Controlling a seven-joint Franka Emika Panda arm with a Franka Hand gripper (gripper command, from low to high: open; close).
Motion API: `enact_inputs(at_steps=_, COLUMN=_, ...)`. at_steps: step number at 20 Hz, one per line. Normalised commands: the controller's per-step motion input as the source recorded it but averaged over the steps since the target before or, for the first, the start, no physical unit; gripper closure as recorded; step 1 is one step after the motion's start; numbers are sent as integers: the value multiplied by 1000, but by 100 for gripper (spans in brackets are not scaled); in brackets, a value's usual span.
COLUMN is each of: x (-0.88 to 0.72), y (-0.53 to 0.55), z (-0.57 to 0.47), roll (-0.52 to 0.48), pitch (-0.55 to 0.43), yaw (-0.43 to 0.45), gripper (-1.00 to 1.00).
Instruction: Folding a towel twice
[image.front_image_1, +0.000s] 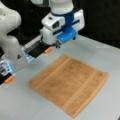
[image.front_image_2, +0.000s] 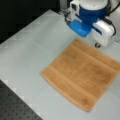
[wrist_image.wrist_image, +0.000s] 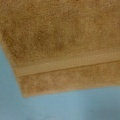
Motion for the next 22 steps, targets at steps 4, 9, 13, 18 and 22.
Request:
enact_inputs(at_steps=4, x=443, y=135, z=-23, roll=-31, pitch=147, yaw=-239, gripper=-100)
enact_inputs(at_steps=9, x=517, y=260, z=-87, roll=-94, pitch=109, yaw=-259, gripper=-100)
enact_inputs(at_steps=13, x=499, y=376, z=-40, roll=-140, pitch=157, yaw=-226, gripper=-100)
enact_inputs(at_steps=18, x=459, y=316, z=59, roll=-151, pitch=222, yaw=-145, gripper=-100)
enact_inputs(at_steps=22, x=456, y=199, z=51, roll=-201, pitch=285, yaw=-70, gripper=-100)
